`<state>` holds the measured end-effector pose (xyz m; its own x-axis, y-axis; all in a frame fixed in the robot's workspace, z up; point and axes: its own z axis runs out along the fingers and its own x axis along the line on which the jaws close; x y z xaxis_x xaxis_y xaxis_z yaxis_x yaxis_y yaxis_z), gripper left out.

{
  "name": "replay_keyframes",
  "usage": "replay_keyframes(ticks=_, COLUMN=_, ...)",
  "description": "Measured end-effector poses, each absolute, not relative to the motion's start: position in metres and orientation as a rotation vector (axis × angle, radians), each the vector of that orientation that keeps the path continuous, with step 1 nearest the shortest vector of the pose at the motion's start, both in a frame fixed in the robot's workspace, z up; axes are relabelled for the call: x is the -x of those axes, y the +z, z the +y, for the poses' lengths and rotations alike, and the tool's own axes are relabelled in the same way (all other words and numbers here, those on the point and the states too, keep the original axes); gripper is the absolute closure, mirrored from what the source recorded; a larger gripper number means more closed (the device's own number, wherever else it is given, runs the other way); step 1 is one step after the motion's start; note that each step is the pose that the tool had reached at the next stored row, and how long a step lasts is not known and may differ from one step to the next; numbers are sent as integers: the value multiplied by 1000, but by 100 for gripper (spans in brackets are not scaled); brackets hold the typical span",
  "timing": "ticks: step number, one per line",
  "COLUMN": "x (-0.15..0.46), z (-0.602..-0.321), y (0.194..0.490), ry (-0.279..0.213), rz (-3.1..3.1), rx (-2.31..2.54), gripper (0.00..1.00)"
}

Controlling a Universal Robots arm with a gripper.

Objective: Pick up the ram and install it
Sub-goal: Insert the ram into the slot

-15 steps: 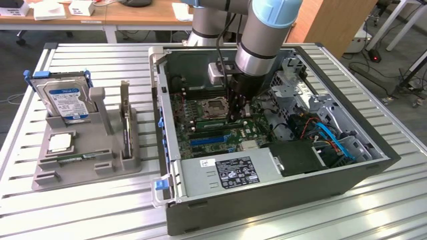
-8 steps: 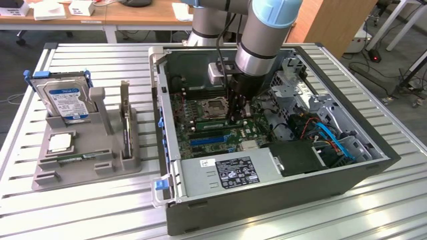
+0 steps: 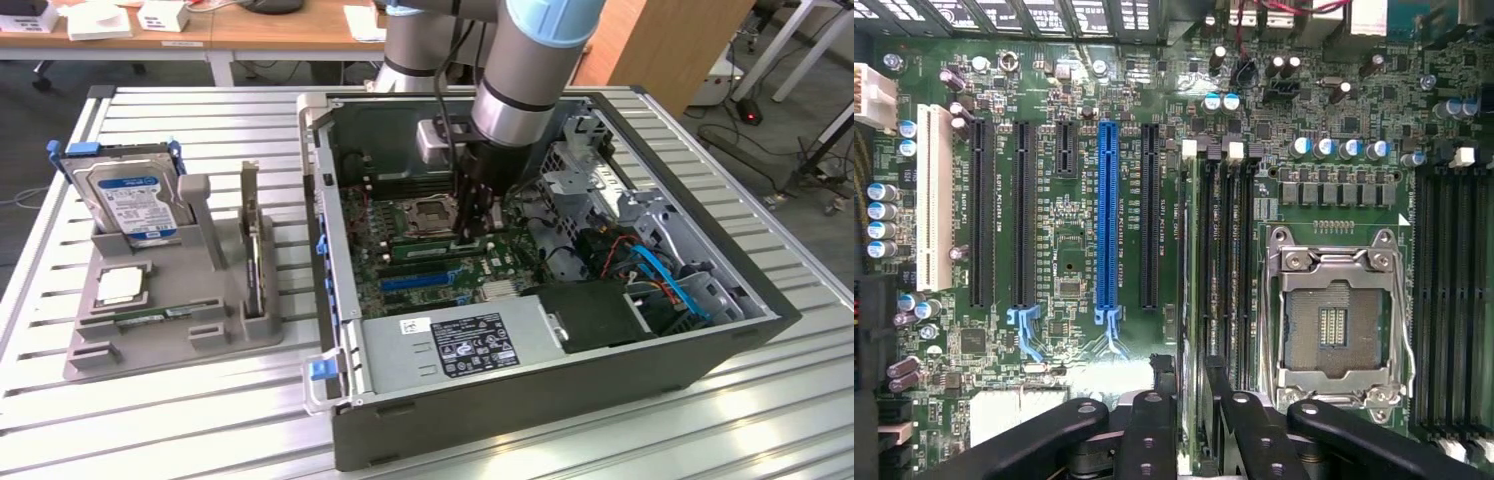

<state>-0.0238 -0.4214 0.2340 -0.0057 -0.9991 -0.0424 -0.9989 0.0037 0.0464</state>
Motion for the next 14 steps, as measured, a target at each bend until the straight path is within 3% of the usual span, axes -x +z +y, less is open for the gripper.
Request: replay_keyframes(ticks=14, x=24, z=-421, y=251, ry=-99, rz=-2224, rx=-2213, gripper=76)
